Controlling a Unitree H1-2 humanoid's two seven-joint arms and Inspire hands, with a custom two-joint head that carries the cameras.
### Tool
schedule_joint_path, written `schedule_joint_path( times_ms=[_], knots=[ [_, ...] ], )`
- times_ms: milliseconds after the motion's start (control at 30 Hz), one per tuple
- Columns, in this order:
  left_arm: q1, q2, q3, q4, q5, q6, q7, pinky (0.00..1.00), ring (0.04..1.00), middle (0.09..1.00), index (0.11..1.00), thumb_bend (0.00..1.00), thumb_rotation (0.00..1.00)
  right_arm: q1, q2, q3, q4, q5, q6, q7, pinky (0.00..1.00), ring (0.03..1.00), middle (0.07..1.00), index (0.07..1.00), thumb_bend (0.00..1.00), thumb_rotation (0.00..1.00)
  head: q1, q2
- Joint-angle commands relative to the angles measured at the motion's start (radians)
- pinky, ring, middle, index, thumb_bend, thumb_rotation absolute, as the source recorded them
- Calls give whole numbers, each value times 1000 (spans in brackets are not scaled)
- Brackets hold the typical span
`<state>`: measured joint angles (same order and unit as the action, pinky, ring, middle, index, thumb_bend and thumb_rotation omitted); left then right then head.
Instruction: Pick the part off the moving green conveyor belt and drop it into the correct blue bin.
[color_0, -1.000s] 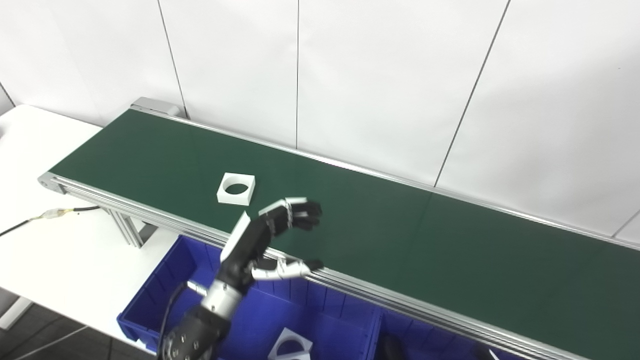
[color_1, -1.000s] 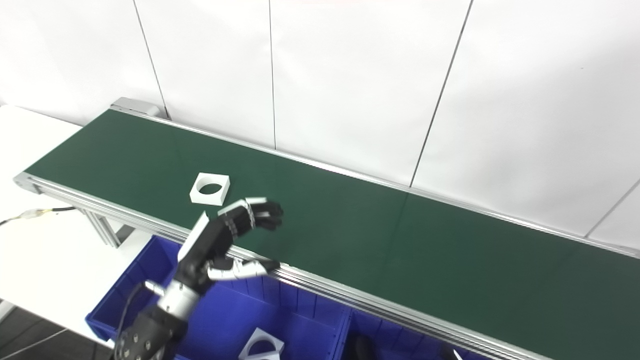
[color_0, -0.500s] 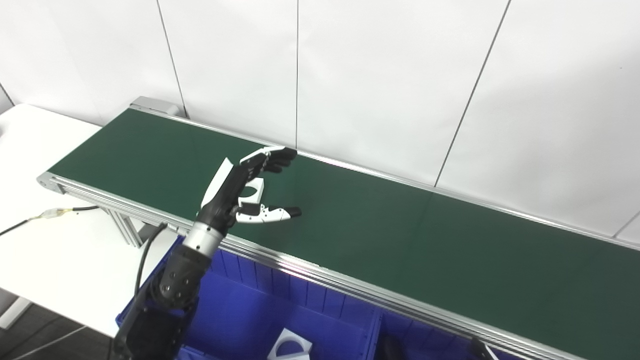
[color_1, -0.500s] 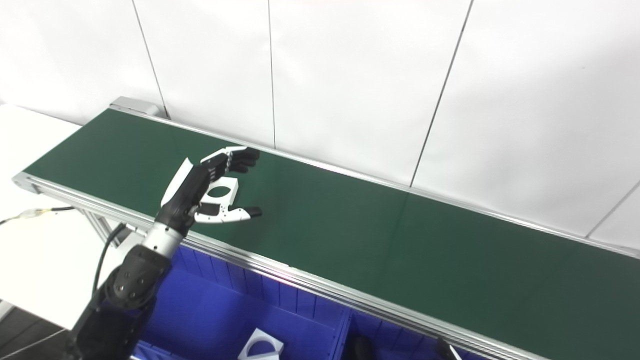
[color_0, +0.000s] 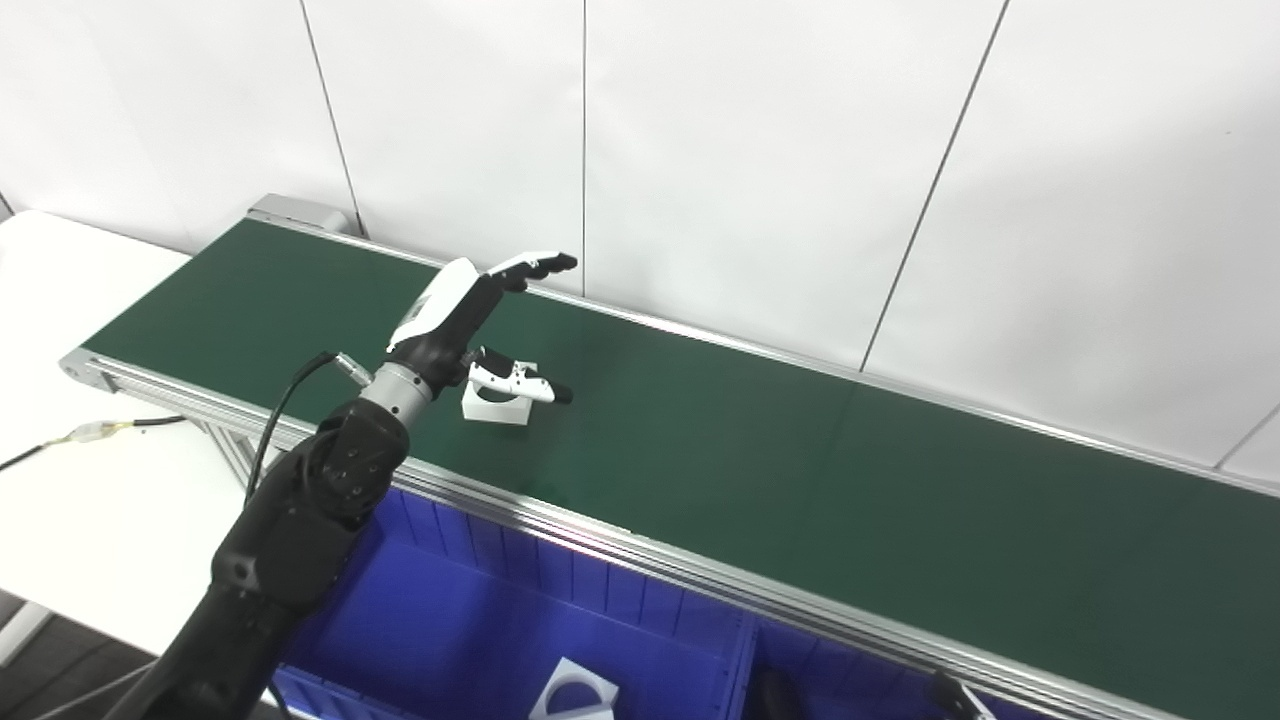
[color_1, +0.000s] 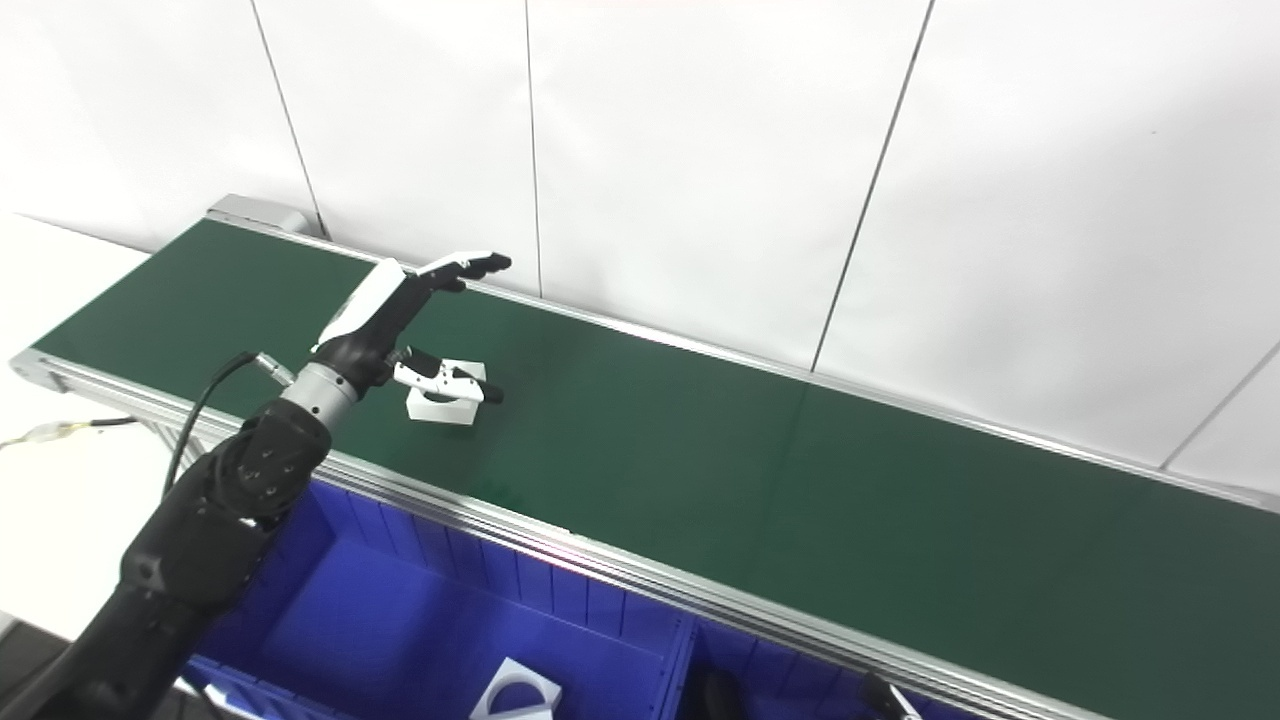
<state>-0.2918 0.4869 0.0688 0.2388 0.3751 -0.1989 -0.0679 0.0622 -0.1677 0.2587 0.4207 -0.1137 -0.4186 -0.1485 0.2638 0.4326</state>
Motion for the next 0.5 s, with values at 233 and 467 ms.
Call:
schedule_joint_path(
  times_ms=[233,467],
  knots=[
    [-143,122,-121,149,89,-49,-49,902,930,913,860,949,143,-17,-6,10,-30,-8,-51,-13,651,755,813,832,726,0,-31,3],
    [-178,139,-188,168,111,31,-136,916,934,940,878,988,182,-11,-6,10,-37,-4,-51,-12,651,744,807,828,734,0,-48,2]
  ],
)
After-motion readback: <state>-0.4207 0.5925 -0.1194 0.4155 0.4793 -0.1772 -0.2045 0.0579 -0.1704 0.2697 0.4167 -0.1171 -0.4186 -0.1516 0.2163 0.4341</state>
